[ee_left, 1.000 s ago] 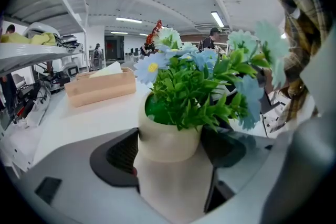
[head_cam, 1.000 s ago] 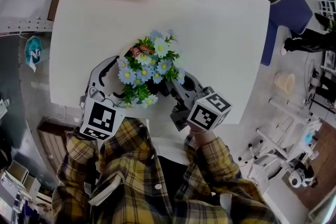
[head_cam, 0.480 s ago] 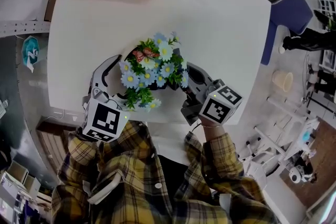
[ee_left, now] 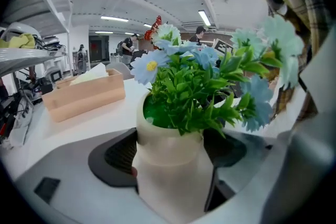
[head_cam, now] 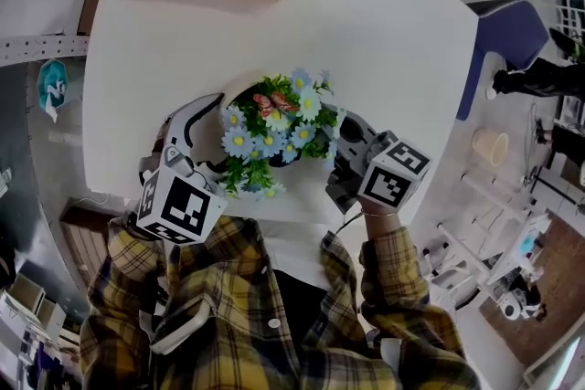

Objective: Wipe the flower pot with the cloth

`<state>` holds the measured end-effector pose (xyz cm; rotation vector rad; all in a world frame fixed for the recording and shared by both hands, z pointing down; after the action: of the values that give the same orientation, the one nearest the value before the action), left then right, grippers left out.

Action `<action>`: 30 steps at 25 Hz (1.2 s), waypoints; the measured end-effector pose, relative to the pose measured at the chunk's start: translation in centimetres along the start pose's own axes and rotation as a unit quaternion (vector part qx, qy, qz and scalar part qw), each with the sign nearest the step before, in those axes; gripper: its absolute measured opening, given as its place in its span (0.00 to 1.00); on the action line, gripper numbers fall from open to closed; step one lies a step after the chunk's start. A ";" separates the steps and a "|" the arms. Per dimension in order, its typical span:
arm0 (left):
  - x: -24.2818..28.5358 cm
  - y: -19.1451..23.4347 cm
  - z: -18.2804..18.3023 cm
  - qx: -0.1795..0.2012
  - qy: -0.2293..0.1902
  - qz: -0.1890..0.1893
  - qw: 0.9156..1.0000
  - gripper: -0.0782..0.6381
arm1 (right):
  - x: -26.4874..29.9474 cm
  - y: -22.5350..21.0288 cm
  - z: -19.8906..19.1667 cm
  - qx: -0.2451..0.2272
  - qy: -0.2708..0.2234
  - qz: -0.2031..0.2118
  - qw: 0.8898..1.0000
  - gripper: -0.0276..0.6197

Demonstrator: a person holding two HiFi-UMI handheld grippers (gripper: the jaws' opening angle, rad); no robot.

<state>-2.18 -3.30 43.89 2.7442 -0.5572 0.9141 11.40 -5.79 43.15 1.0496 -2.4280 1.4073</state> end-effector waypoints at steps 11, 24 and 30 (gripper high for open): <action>2.0 0.3 2.0 0.109 0.024 -0.133 0.985 0.67 | 2.2 -2.7 4.8 -0.073 0.107 0.068 0.989 0.08; 4.5 0.2 2.9 0.212 0.033 -0.266 0.940 0.67 | 8.0 -1.8 5.1 -0.184 0.331 0.210 0.901 0.08; 4.5 0.1 2.7 0.179 0.026 -0.252 0.951 0.67 | 9.5 -0.8 4.7 -0.213 0.347 0.208 0.889 0.08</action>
<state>2.56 -5.52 44.54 2.9295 0.3522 1.0197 5.80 -14.54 45.35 -0.0942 -2.2741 0.9991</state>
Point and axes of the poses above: the fingertips, and each gripper's own axes: x forward along the fingers, y to its left, z out of its top, the point moved 3 cm from there along -x, backward along the fingers, and after that the axes turned 2 degrees about x, right-handed, at the moved point
